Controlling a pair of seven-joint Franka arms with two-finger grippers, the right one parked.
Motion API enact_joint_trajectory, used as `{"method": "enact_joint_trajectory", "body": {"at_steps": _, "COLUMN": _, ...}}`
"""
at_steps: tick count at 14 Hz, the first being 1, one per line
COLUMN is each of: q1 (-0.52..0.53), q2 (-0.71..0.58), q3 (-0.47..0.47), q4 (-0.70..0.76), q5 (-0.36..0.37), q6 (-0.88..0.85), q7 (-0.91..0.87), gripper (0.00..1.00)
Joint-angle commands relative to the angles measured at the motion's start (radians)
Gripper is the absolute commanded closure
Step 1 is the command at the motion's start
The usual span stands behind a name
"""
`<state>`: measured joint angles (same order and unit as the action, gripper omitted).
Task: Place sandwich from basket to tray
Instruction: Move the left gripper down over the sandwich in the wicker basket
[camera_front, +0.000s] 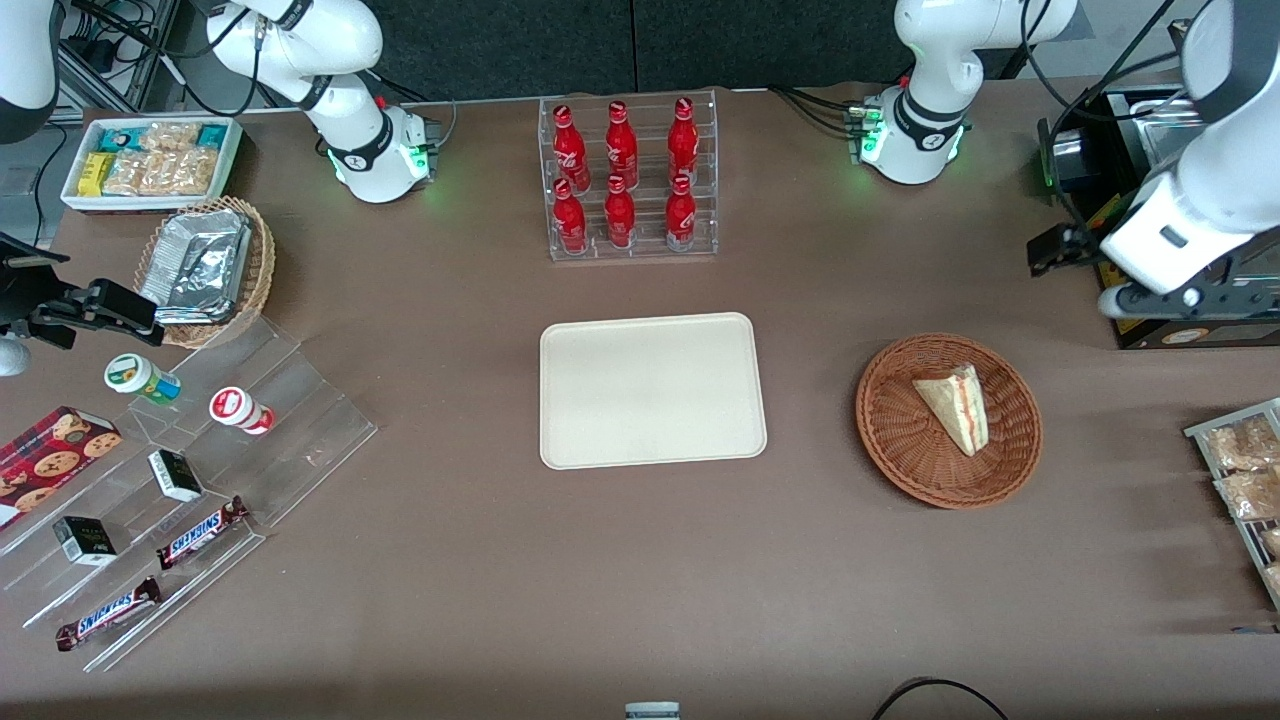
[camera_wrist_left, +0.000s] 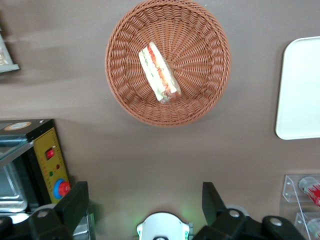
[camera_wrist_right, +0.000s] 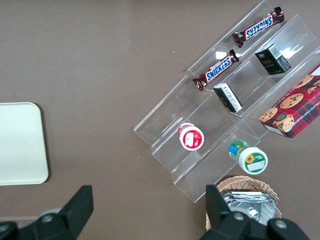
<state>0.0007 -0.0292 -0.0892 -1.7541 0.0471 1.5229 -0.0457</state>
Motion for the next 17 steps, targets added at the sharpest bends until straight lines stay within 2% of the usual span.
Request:
{"method": "enact_joint_trajectory", "body": {"at_steps": 1, "q1": -0.010, "q2": -0.012, "q3": 0.011, "q4": -0.120, "q5": -0.001, "q6": 0.127, "q7": -0.013, "gripper": 0.00}}
{"method": "enact_joint_trajectory", "body": {"at_steps": 10, "q1": -0.011, "q2": 0.000, "q3": 0.022, "q4": -0.456, "q5": -0.007, "q6": 0.621, "q7": -0.186, "gripper": 0.00}}
{"method": "enact_joint_trajectory", "body": {"at_steps": 17, "q1": -0.016, "q2": 0.136, "q3": 0.022, "q4": -0.490, "q5": -0.007, "q6": 0.848, "q7": -0.425, "gripper": 0.00}}
